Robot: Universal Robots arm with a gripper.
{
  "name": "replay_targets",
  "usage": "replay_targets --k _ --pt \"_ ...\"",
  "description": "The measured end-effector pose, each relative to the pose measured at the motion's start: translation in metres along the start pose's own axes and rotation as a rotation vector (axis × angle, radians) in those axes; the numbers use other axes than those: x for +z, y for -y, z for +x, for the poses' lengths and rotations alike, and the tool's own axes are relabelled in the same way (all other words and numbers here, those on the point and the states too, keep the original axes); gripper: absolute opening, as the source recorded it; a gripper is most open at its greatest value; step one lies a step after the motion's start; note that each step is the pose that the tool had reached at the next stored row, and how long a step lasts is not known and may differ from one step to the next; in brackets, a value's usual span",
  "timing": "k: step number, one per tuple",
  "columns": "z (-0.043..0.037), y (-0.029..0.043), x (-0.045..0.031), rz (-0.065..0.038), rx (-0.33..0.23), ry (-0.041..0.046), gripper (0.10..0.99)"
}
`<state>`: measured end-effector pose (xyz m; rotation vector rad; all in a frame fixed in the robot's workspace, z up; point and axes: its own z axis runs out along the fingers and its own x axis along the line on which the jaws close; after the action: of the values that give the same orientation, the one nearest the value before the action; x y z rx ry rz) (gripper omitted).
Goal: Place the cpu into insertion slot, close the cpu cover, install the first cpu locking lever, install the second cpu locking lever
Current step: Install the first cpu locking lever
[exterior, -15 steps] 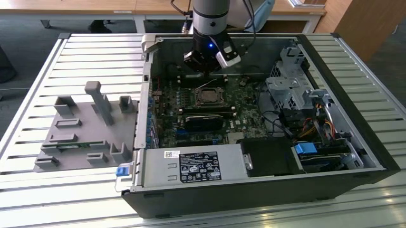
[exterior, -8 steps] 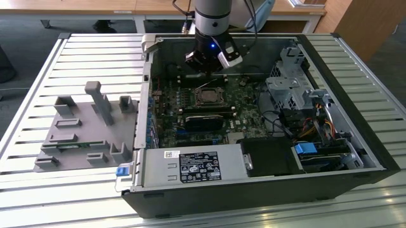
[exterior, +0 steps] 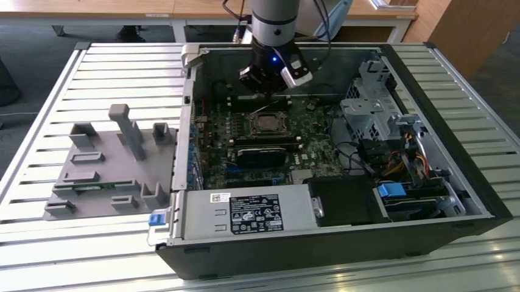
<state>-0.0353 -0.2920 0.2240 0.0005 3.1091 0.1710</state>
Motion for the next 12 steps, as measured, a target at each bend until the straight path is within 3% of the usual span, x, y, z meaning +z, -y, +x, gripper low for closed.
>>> replay_targets --k 12 --pt "-0.0081 -0.0007 0.0048 0.0 0.0 0.0 0.106"
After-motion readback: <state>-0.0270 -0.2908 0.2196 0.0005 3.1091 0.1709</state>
